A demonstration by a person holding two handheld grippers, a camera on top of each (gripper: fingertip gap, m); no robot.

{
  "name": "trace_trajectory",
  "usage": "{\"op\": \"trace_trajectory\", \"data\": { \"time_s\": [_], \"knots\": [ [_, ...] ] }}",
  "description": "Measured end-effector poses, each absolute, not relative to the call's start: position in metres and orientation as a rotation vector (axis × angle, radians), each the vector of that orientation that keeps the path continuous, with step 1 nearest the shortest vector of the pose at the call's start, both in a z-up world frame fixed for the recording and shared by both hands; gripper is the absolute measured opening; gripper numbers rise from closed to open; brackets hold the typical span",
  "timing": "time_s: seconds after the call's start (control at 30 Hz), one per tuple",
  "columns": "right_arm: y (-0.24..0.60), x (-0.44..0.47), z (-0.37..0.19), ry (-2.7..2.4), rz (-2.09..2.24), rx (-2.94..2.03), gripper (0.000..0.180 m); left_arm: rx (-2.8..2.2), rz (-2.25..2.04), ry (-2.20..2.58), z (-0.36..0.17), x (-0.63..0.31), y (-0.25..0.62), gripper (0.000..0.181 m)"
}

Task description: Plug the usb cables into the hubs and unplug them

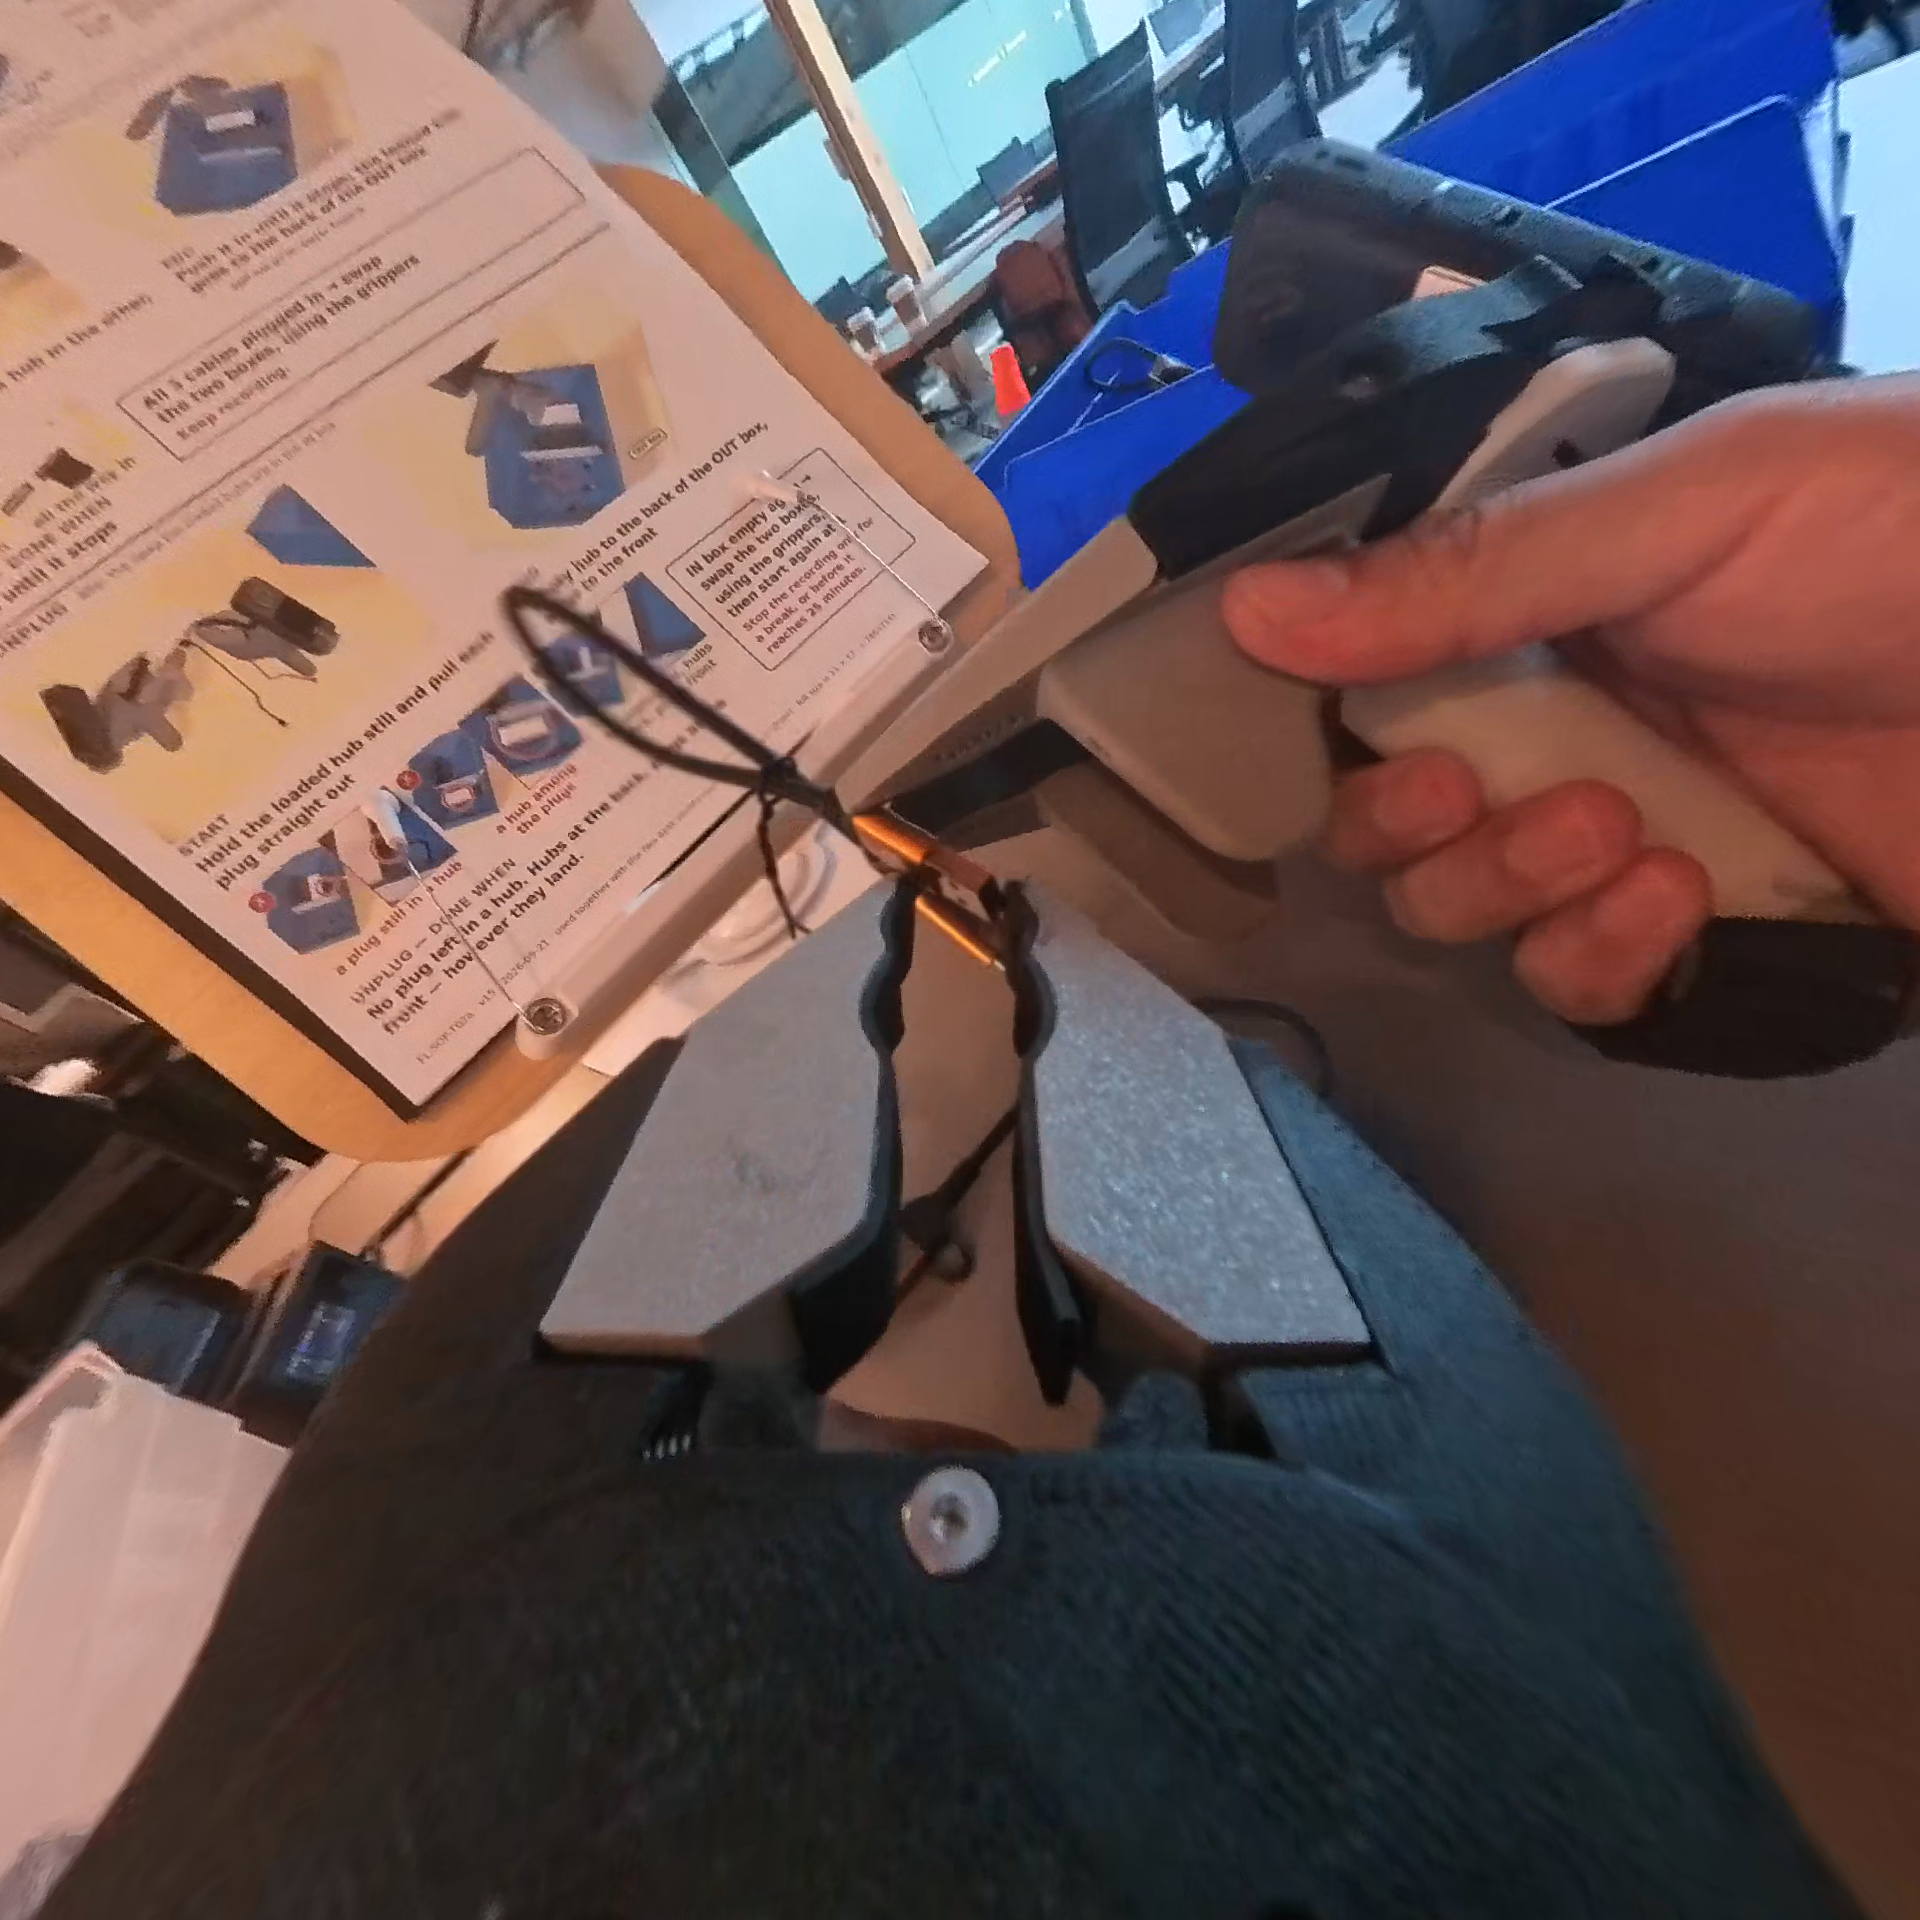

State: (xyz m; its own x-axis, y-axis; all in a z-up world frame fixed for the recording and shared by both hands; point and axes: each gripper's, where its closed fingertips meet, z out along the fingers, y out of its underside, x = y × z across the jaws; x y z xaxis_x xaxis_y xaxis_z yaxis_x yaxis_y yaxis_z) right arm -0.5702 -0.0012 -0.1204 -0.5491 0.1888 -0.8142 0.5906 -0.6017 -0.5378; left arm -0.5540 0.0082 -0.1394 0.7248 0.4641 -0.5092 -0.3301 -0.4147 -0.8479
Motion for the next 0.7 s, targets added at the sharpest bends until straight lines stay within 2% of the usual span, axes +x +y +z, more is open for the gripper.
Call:
{"op": "trace_trajectory", "data": {
  "time_s": [0.17,0.7],
  "knots": [
    [0.003,-0.567,-0.113,1.257,-2.270,1.286,0.011,-1.762,0.951,-0.087,-0.131,-0.557,-0.003,0.002],
    [-0.002,-0.553,-0.104,1.530,-2.282,1.037,0.012,-1.702,1.076,0.164,-0.119,-0.549,-0.009,0.001]
  ]
}}
